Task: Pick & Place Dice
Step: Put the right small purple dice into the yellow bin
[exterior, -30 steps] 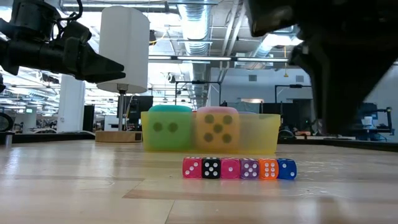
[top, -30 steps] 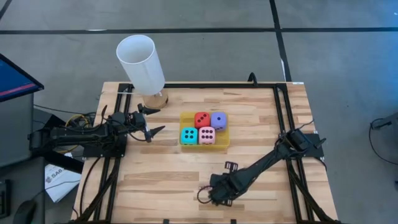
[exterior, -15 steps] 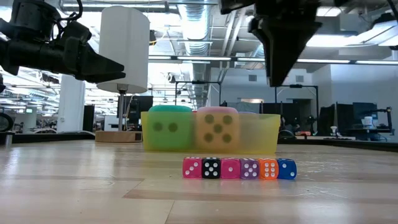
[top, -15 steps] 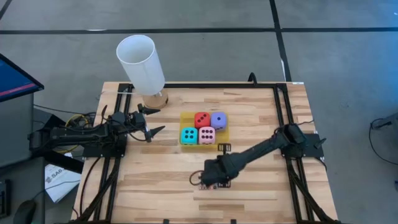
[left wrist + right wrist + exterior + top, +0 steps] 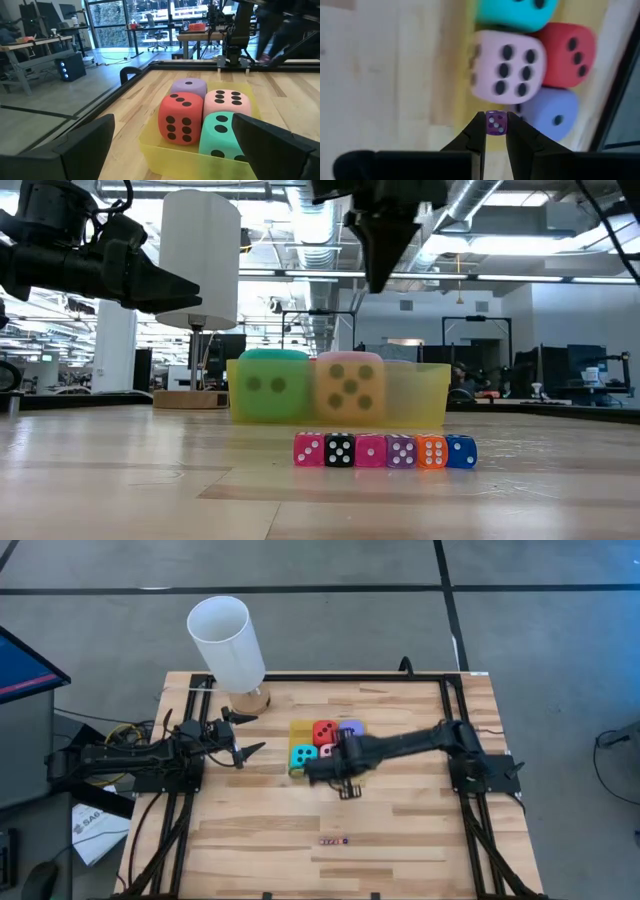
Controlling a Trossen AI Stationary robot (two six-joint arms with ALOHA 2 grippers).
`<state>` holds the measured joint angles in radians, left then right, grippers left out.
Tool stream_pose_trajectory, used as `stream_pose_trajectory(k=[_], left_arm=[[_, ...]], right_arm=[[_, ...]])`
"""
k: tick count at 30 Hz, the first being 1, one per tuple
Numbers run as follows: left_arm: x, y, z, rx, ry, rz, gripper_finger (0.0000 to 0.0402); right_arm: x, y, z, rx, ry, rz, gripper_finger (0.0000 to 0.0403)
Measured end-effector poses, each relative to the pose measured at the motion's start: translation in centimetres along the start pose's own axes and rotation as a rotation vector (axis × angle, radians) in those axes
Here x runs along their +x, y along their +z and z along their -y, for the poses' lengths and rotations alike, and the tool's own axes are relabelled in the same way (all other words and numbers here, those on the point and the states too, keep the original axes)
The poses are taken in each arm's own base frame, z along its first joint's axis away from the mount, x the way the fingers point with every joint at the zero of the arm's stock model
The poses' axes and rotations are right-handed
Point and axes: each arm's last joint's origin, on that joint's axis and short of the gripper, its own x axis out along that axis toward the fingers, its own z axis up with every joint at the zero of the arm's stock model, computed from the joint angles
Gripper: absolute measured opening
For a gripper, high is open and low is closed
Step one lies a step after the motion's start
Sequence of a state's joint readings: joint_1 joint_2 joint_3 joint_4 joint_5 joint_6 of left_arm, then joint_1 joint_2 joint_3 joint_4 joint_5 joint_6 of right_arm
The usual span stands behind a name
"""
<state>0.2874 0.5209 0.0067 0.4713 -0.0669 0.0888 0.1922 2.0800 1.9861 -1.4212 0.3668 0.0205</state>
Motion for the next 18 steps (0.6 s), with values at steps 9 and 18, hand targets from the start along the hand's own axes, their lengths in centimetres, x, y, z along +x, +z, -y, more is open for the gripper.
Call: stream_pose_trajectory(k=[9,18], left_arm=[[0.0,0.0,0.0,0.001,0.000,0.000,0.0392],[0.0,0.0,0.0,0.000,0.000,0.000,0.0392]], right_arm=[[0.5,0.1,6.8,-0.041,0.080,0.044,0.0045],[1.9,0.9,12.2,0.043,0.250,0.288,0.0046]])
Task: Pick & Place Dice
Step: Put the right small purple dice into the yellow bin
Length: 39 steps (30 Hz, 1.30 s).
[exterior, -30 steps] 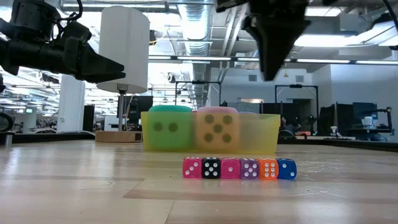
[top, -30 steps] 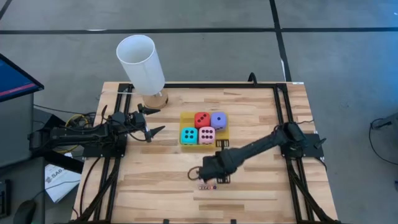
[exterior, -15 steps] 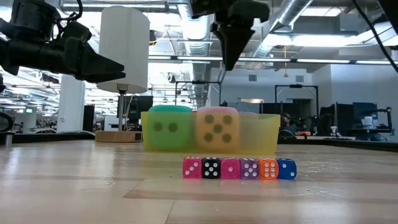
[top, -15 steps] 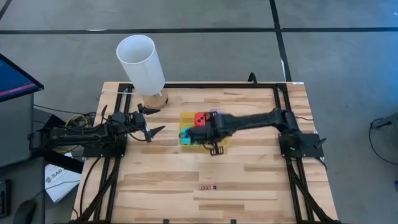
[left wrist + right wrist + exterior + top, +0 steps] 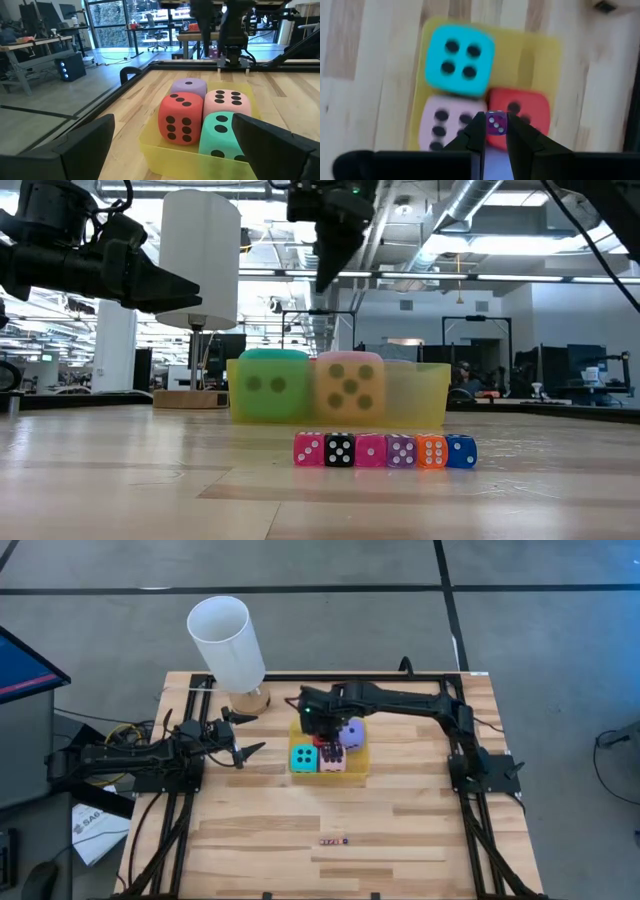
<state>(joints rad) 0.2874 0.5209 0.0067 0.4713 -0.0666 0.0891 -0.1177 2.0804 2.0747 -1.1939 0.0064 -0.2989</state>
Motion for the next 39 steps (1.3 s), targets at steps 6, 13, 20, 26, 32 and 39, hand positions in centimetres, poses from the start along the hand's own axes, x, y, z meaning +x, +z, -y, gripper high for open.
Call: stream_pose_trajectory(k=[6,13,20,26,32,39], left_arm=[[0.0,0.0,0.0,0.000,0.000,0.000,0.0392],[0.0,0.2,0.0,-0.001,0.001,0.017,0.0392],[0.0,0.4,0.0,-0.003,0.004,0.044,0.0392],[0.0,0.9,-0.1,-0.007,0.009,0.098,0.0392],[0.0,0.9,-0.1,-0.007,0.009,0.097,0.0392],[0.0,0.9,-0.1,-0.006,0.008,0.095,0.0392]], right_arm=[[0.1,1.1,0.0,0.006,-0.023,0.112,0.0049],[3.1,1.6,-1.6,-0.004,-0.024,0.187,0.0051],[4.5,1.5,-2.3,0.014,-0.020,0.210,0.0051],[5.5,1.2,-2.1,0.041,-0.022,0.217,0.0051],[7.4,0.2,-2.3,0.050,-0.016,0.186,0.0052],[7.5,0.1,-2.3,0.072,-0.012,0.179,0.0062]])
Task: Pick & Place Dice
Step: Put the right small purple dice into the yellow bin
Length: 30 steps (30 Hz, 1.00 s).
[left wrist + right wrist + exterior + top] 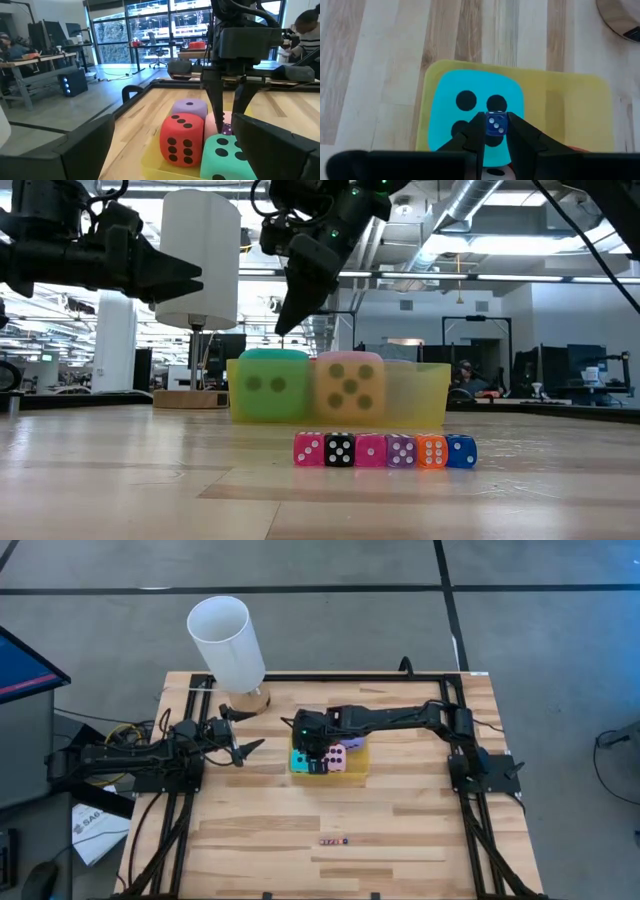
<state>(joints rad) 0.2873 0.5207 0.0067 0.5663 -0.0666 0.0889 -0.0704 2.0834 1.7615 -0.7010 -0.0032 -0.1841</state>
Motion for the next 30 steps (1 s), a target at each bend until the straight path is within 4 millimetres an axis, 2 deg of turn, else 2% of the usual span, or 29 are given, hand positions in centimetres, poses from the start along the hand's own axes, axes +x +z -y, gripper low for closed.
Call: stream_pose_trajectory(k=[11,17,30], left_arm=[[0.0,0.0,0.0,0.000,0.000,-0.001,0.0392],[0.0,-0.1,0.0,0.000,0.000,-0.005,0.0392],[0.0,-0.1,0.0,0.000,0.000,-0.005,0.0392]], right_arm=[[0.0,-0.1,0.2,0.004,-0.001,-0.003,0.0064],[1.3,-1.2,0.0,0.012,0.002,-0.024,0.0064],[1.3,-1.4,0.0,-0.001,0.001,-0.036,0.0074]])
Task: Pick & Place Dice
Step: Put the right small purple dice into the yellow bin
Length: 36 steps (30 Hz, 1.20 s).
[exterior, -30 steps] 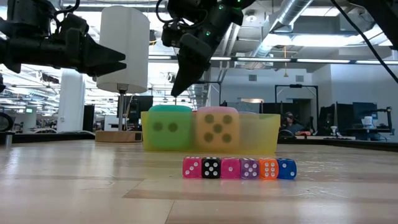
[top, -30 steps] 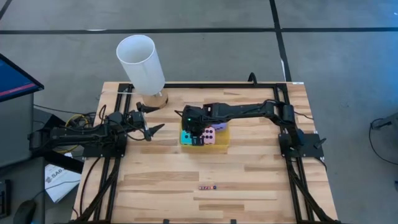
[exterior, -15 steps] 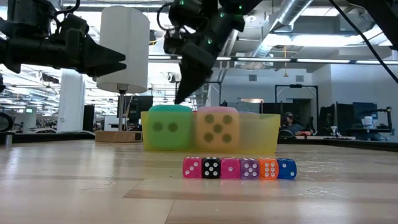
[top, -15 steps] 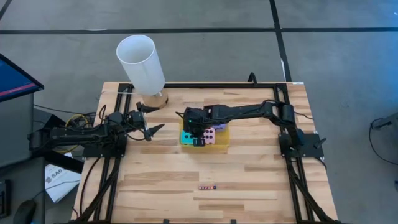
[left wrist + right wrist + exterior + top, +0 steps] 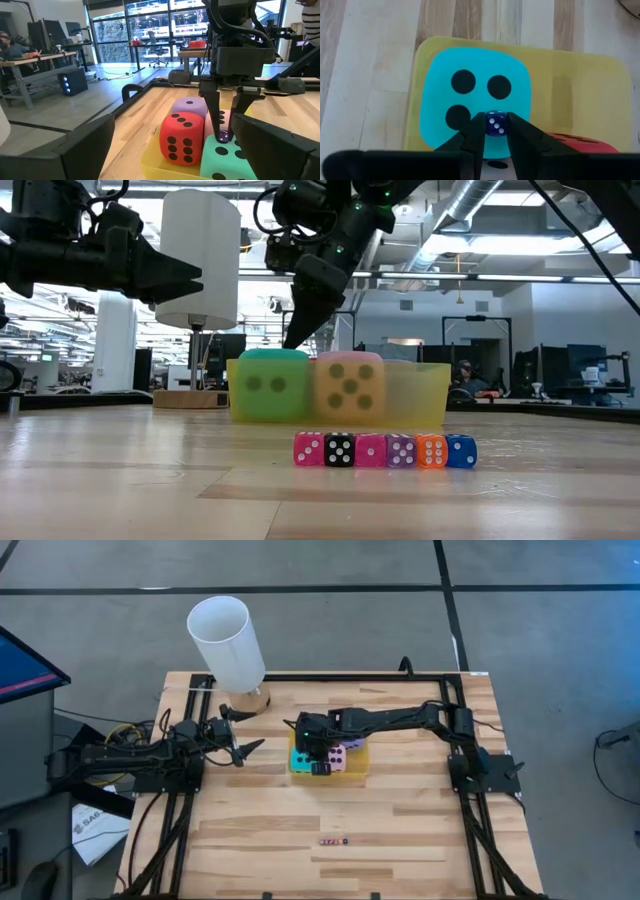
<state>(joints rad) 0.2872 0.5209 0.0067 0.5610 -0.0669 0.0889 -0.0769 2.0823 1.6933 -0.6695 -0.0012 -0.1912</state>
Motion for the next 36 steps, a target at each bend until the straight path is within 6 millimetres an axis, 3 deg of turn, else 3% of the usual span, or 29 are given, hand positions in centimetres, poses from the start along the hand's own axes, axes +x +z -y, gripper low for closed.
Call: stream_pose_trajectory(k=[23,36], left_arm=[[0.00,0.00,0.00,0.000,0.000,0.000,0.0392],[0.00,0.02,0.00,0.000,0.000,0.002,0.0392]], right_arm=[[0.01,0.16,-0.13,-0.006,0.000,0.015,0.0142],[0.01,0.16,-0.13,-0.005,0.000,0.015,0.0142]])
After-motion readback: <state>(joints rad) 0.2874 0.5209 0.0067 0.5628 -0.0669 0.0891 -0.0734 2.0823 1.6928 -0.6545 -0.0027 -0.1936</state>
